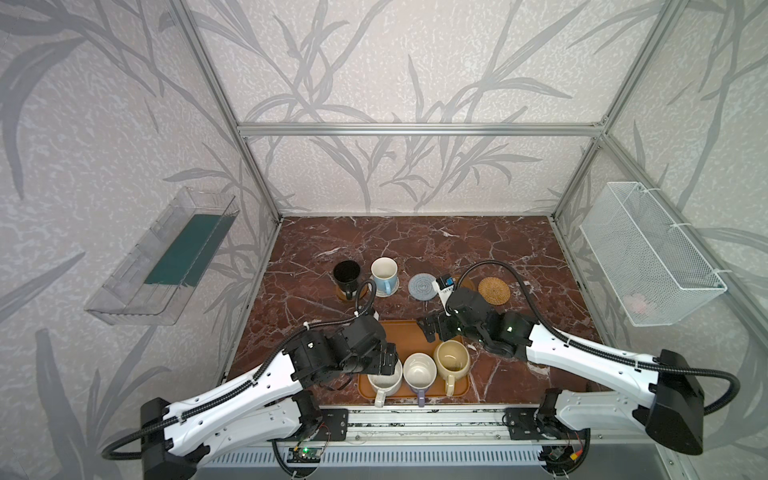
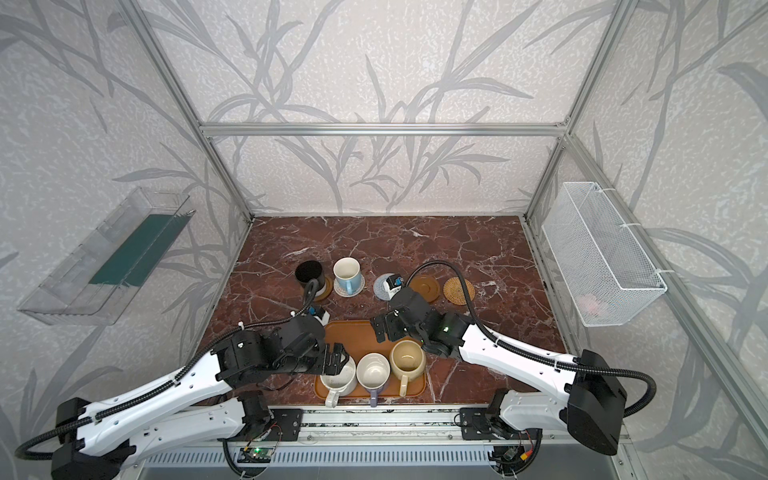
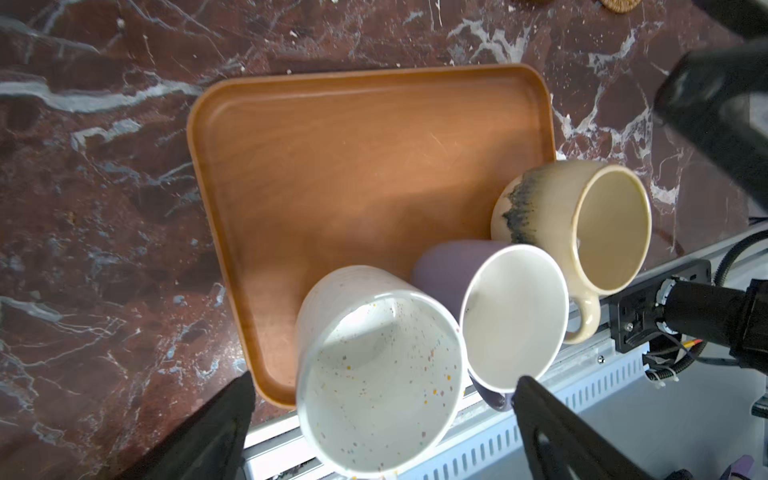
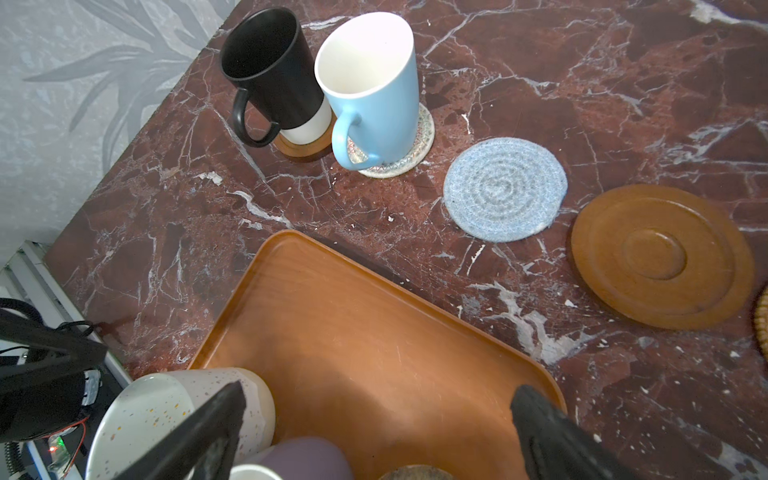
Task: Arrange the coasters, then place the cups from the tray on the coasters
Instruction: 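Raise the right gripper while the left gripper moves over the white speckled mug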
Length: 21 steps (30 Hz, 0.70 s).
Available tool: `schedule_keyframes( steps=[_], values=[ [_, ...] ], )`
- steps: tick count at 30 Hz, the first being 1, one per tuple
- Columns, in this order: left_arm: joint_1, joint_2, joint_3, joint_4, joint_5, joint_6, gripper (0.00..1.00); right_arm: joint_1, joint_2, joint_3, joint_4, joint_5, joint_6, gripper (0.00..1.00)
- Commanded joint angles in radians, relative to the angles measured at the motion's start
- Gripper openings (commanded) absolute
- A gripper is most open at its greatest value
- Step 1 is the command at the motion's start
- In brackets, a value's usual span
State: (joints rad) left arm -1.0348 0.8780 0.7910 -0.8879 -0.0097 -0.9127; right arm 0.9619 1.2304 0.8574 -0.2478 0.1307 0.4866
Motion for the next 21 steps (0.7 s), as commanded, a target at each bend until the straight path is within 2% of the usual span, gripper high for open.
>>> schedule_keyframes(
  steps=[1, 9, 15, 21],
  values=[
    [-0.055, -0.025, -0.018, -0.033, -0.076, -0.074, 0.99, -0.002, -0.034, -0.021, 0.03, -0.016, 0.014, 0.99],
    [-0.172, 0.025, -0.059, 0.013, -0.108, -0.082, 0.99, -0.002, -0.03, -0.033, 0.036, -0.011, 0.014, 0.99],
    [-0.256, 0.117, -0.052, 0.0, -0.191, -0.077, 0.99, -0.002, -0.017, -0.037, 0.039, -0.008, 0.014, 0.99],
    [-0.285, 0.157, -0.071, 0.012, -0.198, -0.089, 0.99, -0.002, -0.001, -0.037, 0.045, -0.008, 0.019, 0.99]
  ],
)
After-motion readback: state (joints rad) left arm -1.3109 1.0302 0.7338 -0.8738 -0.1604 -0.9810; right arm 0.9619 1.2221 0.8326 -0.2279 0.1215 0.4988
